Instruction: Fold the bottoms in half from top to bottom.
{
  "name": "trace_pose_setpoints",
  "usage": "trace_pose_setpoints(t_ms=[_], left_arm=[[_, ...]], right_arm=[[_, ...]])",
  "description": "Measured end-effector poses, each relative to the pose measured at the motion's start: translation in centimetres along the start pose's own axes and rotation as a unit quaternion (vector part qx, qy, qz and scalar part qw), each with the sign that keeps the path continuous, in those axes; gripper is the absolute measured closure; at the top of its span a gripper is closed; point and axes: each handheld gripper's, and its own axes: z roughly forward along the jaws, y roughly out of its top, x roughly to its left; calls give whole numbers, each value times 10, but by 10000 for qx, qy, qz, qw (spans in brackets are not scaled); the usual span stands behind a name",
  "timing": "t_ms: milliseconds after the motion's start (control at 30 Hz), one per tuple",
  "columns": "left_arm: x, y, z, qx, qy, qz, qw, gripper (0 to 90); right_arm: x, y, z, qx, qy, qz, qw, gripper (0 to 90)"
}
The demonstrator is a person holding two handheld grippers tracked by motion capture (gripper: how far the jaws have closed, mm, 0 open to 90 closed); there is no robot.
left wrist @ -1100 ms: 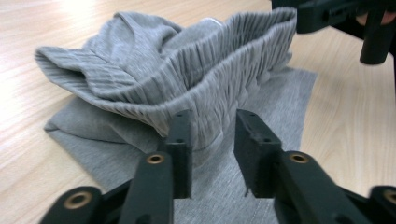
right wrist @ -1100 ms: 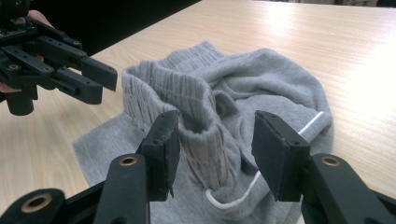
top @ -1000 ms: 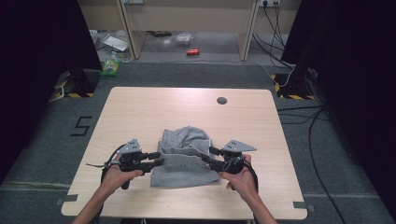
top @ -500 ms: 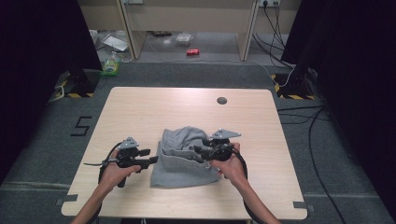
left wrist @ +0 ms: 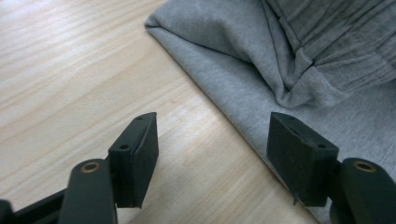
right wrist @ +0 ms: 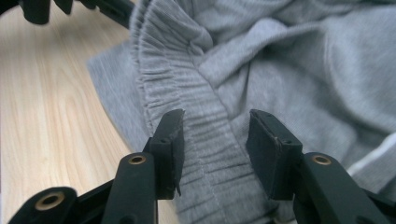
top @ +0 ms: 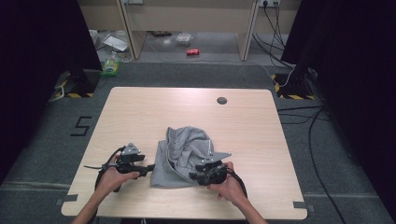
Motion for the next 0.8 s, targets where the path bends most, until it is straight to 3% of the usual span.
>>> trace_pose_setpoints(t_ms=[267,367,533,800], left_arm=[[-6,-4,5,-1,152,212,9997,274],[-9,-7,6,-111,217,233,9994,263],[-9,-14,7,-423,232,236,9986,255],[-9,-14,7,-412,229,241,9986,255]], right_arm=[[3,3,-2,26,-122,-113,9999,524],[2,12,-8,-152,-219,-115,9996,495],[-6,32,-13,-410,-365,-162,9984,465],[-20,78,-3,-613,-540,-130,9966,445]])
